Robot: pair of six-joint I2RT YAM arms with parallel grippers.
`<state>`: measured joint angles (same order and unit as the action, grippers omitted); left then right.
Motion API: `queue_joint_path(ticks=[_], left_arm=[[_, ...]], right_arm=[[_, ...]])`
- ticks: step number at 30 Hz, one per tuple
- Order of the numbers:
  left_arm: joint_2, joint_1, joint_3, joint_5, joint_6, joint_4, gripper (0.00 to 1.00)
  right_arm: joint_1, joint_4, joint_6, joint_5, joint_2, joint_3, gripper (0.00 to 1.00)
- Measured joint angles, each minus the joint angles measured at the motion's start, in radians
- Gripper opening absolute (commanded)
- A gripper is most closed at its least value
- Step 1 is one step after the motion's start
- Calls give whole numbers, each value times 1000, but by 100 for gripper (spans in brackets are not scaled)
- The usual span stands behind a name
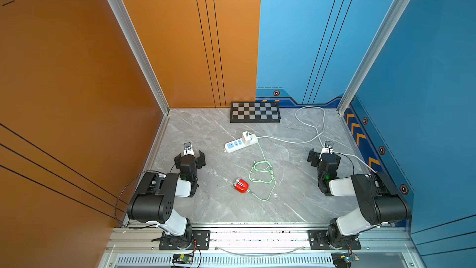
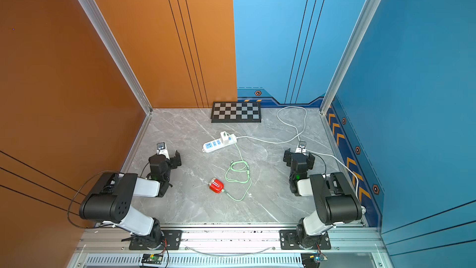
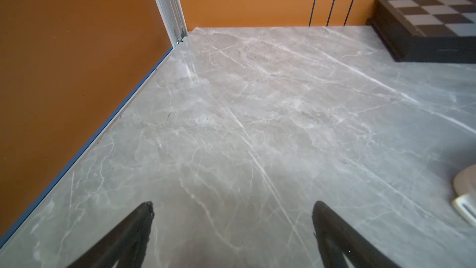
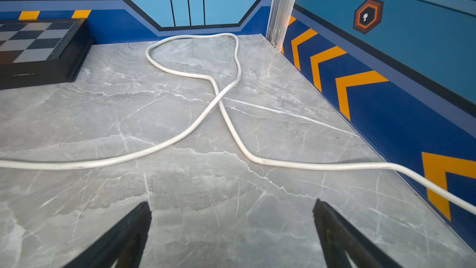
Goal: Charge the electric shaver
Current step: Reset both arms
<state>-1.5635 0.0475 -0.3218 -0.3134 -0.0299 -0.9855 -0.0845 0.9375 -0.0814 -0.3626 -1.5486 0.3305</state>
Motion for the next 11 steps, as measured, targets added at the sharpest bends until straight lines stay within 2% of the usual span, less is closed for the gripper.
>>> queue_joint_path(ticks=[11], left_arm=[[0, 37, -19, 8, 40, -5, 98]], right_arm=[[13, 14, -5, 0, 0, 3, 100]])
